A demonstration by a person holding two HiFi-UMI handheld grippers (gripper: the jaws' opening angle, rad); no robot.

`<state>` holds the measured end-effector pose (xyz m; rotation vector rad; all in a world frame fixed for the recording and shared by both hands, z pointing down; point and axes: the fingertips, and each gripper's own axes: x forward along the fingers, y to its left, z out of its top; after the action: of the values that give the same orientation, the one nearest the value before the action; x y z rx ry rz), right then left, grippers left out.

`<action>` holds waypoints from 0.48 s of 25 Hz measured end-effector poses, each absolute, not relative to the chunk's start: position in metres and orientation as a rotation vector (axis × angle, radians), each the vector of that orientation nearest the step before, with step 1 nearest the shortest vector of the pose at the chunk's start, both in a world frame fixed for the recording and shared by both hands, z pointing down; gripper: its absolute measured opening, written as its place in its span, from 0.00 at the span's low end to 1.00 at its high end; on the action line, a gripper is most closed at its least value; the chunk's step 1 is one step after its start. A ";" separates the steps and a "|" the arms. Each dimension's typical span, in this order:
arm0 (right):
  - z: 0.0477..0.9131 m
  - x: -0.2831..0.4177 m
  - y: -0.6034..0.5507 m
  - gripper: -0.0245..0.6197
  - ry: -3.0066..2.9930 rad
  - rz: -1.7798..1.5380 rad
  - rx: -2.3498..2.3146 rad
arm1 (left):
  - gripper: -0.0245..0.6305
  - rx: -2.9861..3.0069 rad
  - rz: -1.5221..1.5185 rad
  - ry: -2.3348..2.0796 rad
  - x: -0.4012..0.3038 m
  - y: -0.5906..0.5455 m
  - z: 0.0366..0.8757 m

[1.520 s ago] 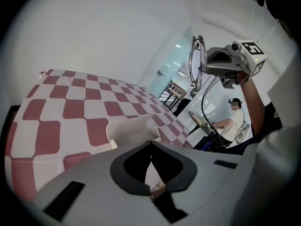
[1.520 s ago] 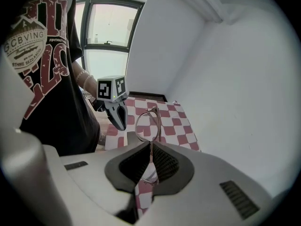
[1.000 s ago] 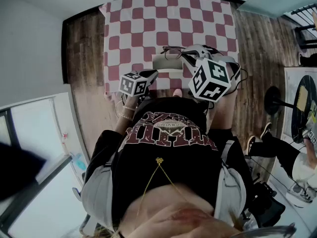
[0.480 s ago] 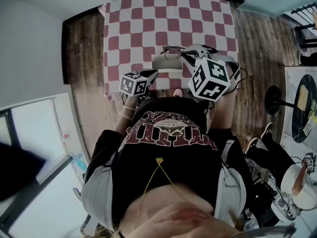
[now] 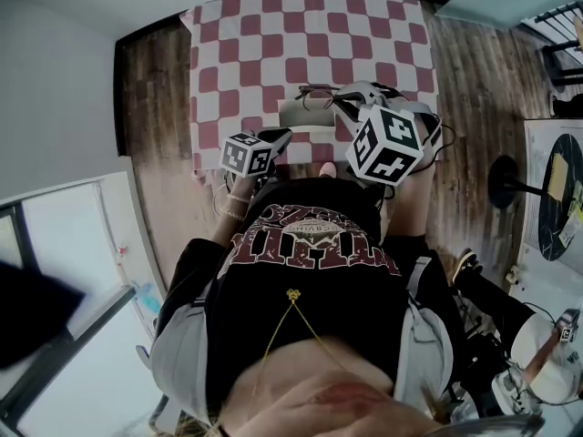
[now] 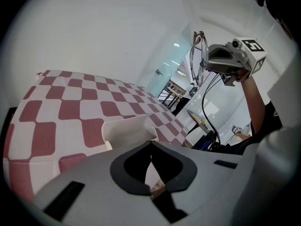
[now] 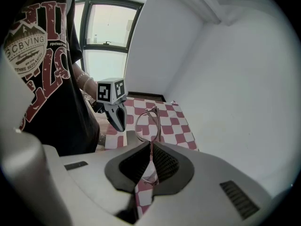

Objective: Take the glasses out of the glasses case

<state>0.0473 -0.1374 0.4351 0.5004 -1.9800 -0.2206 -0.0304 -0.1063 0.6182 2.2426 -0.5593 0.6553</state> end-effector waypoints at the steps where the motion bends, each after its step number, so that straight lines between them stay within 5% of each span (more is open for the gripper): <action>1: 0.435 0.047 -0.138 0.09 -1.982 -0.222 0.502 | 0.05 2.241 0.655 -0.559 -0.030 -0.106 0.618; 12: 0.440 0.047 -0.140 0.09 -1.976 -0.232 0.488 | 0.05 2.234 0.646 -0.570 -0.033 -0.108 0.621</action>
<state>0.0471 -0.1403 0.4401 0.4880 -1.9762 -0.2319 -0.0326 -0.1077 0.6210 2.2335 -0.5699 0.6464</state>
